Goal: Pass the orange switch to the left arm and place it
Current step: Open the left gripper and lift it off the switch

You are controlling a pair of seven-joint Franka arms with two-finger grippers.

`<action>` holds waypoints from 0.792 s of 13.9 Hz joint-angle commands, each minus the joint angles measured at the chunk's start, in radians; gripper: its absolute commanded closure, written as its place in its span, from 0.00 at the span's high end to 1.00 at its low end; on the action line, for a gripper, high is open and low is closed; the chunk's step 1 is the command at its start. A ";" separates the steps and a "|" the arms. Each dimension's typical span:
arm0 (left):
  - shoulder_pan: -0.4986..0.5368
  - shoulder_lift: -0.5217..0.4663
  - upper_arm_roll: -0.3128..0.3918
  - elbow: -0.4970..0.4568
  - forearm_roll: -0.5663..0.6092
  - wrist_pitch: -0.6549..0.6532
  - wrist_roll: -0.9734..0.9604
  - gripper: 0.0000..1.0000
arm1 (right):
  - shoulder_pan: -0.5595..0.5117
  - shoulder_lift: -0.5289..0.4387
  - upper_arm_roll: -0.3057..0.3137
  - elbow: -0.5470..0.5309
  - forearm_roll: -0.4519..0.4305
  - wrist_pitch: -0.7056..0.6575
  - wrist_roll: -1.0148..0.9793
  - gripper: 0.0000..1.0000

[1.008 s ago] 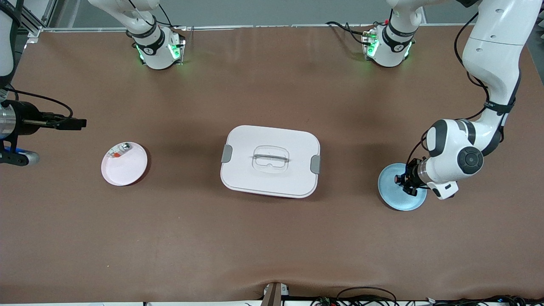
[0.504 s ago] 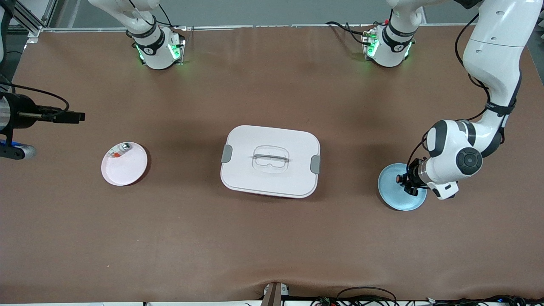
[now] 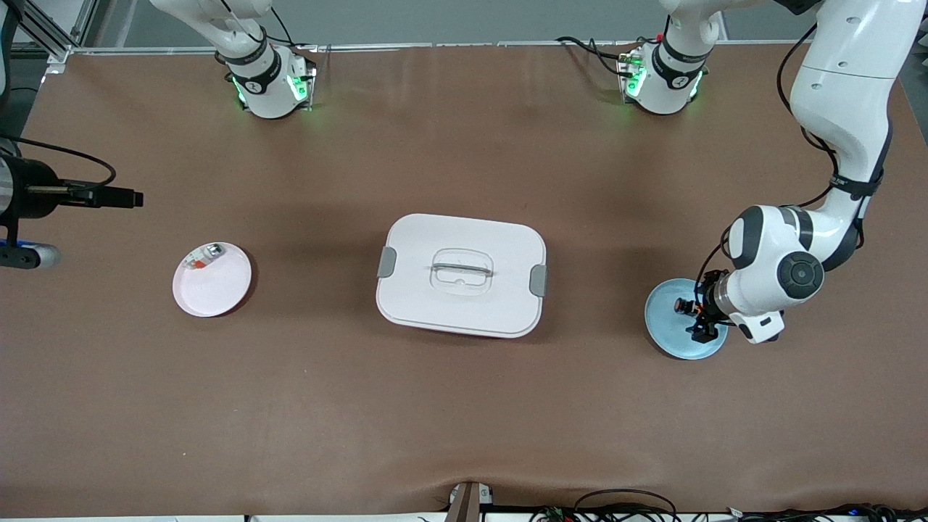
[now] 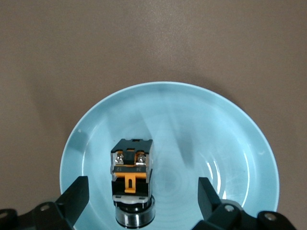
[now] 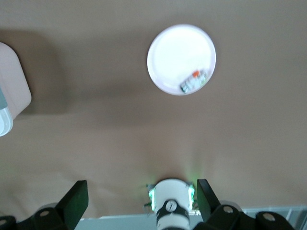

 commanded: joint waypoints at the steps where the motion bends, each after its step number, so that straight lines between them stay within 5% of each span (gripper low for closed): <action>1: 0.006 -0.003 -0.003 0.006 0.027 0.002 -0.025 1.00 | -0.020 -0.032 0.003 -0.020 -0.006 0.038 -0.049 1.00; 6: 0.000 -0.019 -0.002 0.001 0.016 -0.007 0.075 1.00 | -0.011 -0.137 0.005 -0.151 -0.006 0.144 -0.047 1.00; 11: 0.001 -0.081 0.018 -0.043 -0.019 -0.005 0.576 1.00 | 0.006 -0.260 0.013 -0.320 -0.006 0.254 -0.047 1.00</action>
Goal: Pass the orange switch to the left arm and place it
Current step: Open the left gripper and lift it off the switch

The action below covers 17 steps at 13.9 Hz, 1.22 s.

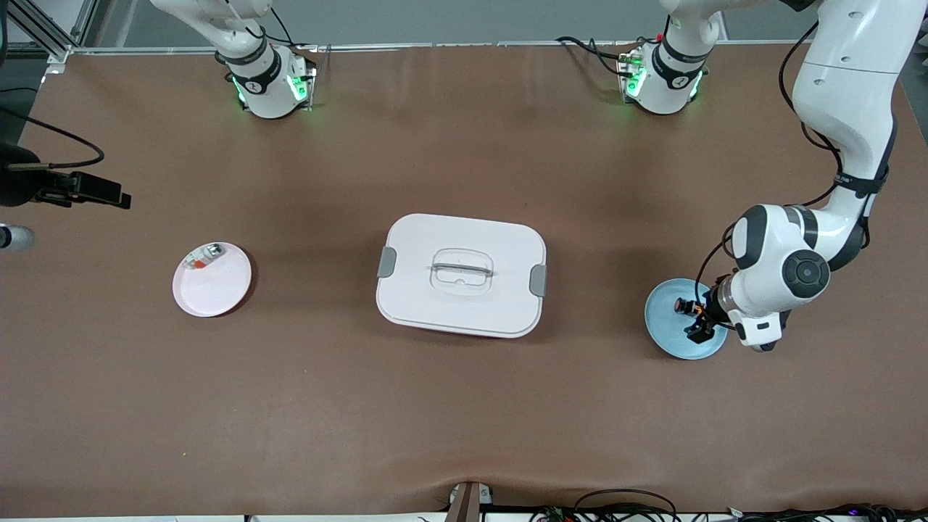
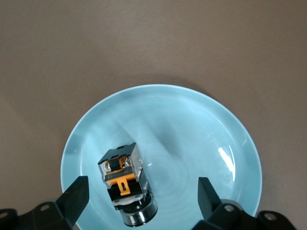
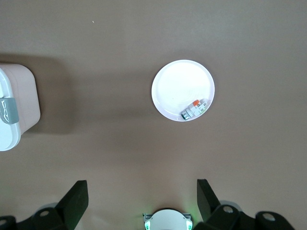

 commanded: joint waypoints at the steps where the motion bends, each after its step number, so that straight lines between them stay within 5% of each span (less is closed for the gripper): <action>1: -0.003 -0.070 0.024 -0.060 -0.037 -0.003 0.303 1.00 | 0.015 -0.107 0.006 -0.137 -0.006 0.067 -0.007 1.00; 5: -0.003 -0.117 0.031 -0.087 -0.094 0.006 0.686 1.00 | 0.037 -0.126 0.006 -0.148 0.006 0.078 -0.003 1.00; 13: -0.005 -0.267 0.035 -0.097 -0.093 -0.032 0.790 1.00 | 0.034 -0.241 0.004 -0.321 0.007 0.193 -0.001 1.00; 17: 0.017 -0.306 0.031 0.011 -0.087 -0.202 0.846 1.00 | 0.032 -0.298 0.002 -0.406 0.009 0.241 0.003 1.00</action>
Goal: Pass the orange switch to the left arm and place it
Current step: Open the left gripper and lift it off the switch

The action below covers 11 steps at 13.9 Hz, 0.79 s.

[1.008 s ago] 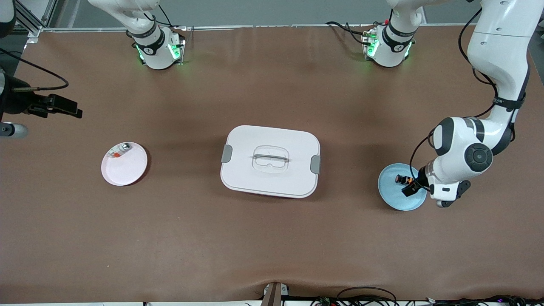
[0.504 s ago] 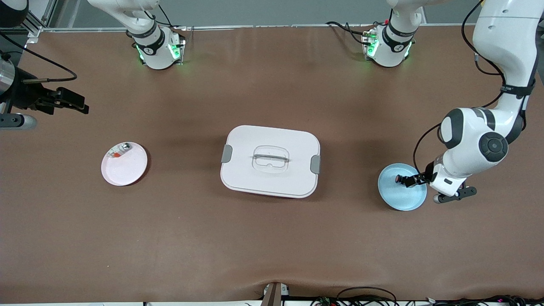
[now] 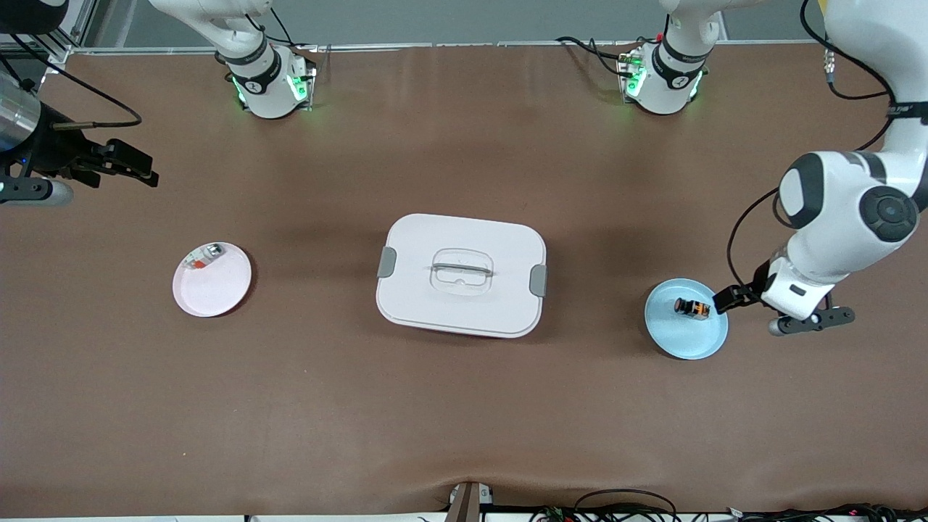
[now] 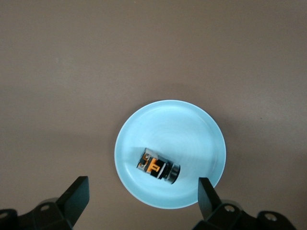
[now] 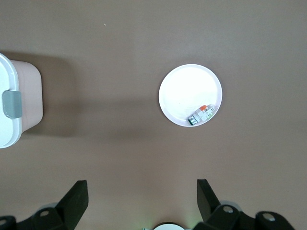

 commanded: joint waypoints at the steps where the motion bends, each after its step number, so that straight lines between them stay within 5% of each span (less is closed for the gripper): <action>1: 0.012 -0.037 0.003 0.062 -0.004 -0.129 0.072 1.00 | -0.004 -0.099 -0.002 -0.134 0.008 0.075 0.003 1.00; 8: 0.015 -0.150 -0.007 0.079 -0.006 -0.212 0.084 1.00 | -0.008 -0.106 -0.010 -0.136 0.008 0.086 0.005 1.00; 11: 0.015 -0.158 -0.010 0.169 -0.006 -0.324 0.090 1.00 | -0.013 -0.107 -0.012 -0.133 0.006 0.079 0.003 1.00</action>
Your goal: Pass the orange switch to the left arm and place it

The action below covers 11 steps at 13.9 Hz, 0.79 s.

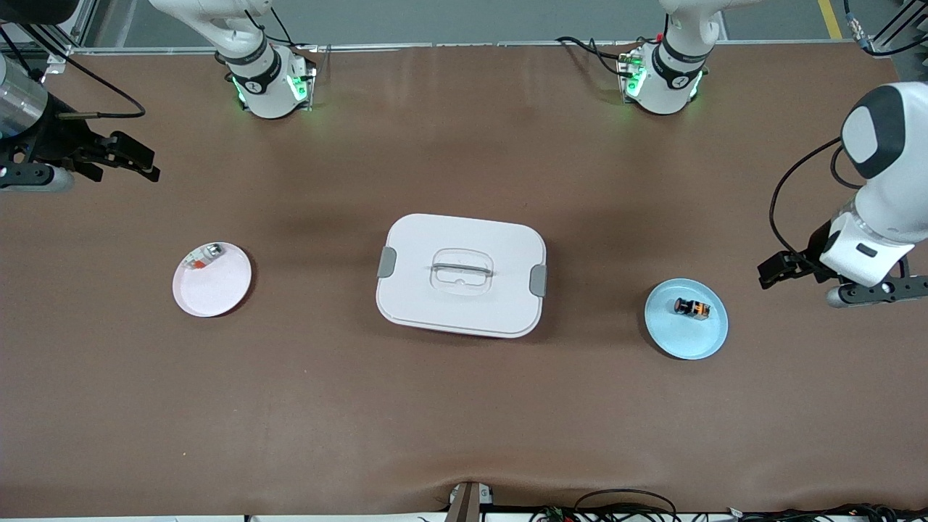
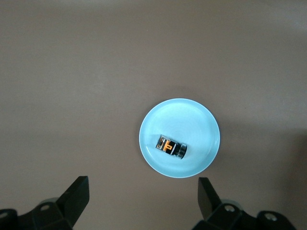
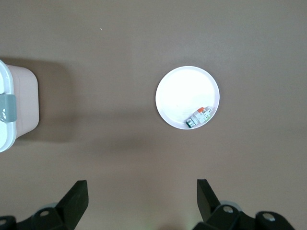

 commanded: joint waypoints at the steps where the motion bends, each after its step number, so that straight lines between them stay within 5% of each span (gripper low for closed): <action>1: 0.003 -0.010 -0.003 0.104 -0.006 -0.149 0.028 1.00 | -0.012 -0.026 0.001 -0.018 0.008 -0.009 0.005 1.00; 8: -0.036 -0.072 0.013 0.150 -0.017 -0.248 0.027 1.00 | -0.026 -0.032 0.003 -0.018 0.006 -0.010 0.006 1.00; 11: -0.124 -0.075 0.090 0.149 -0.017 -0.277 0.021 1.00 | -0.024 -0.037 0.003 -0.018 0.006 -0.010 0.031 1.00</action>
